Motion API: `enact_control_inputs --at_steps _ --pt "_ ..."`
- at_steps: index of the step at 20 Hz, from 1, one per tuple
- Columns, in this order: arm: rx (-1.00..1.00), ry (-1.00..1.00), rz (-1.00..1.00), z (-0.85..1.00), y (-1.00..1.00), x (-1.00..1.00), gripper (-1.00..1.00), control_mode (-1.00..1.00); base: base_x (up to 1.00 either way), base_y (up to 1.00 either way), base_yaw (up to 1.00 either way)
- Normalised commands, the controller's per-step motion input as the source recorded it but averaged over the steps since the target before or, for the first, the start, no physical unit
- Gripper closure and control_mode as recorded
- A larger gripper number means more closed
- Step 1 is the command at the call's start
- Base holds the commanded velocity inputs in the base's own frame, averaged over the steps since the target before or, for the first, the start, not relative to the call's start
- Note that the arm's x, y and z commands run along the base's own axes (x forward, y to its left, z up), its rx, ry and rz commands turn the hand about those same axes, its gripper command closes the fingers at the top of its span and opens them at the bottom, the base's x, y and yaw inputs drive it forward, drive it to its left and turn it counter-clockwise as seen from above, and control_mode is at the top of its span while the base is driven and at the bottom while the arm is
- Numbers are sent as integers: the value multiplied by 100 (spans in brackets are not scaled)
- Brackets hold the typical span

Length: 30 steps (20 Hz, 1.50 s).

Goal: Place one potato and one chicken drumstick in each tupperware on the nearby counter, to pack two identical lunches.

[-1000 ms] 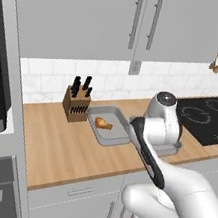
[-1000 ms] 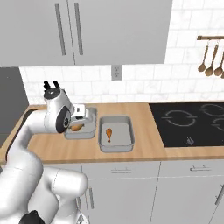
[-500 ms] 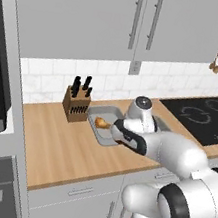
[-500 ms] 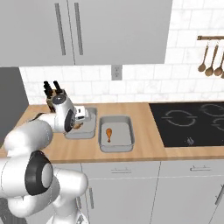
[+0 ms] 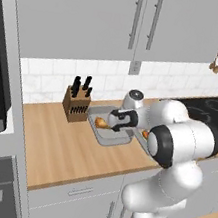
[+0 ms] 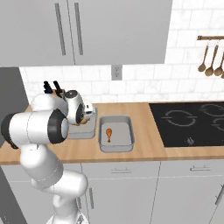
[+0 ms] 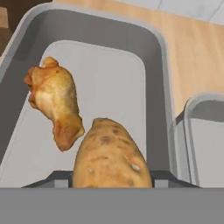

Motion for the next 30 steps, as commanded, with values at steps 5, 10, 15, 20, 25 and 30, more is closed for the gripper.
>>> enact_control_inputs --at_steps 5,10,15,20,25,30 --pt "0 1 0 -55 2 48 -100 -100 0 0 0" --pt "0 -1 0 -21 2 18 -100 -100 0 0 0" --pt "0 -9 -1 58 0 -17 -100 -100 0 0 0" --pt "0 -14 -7 98 -17 -81 -100 -100 0 0 0" --pt "5 -9 -15 77 -64 -100 -100 -100 0 0 0" --pt "8 -18 -4 75 -36 -100 -100 -100 0 0 0"
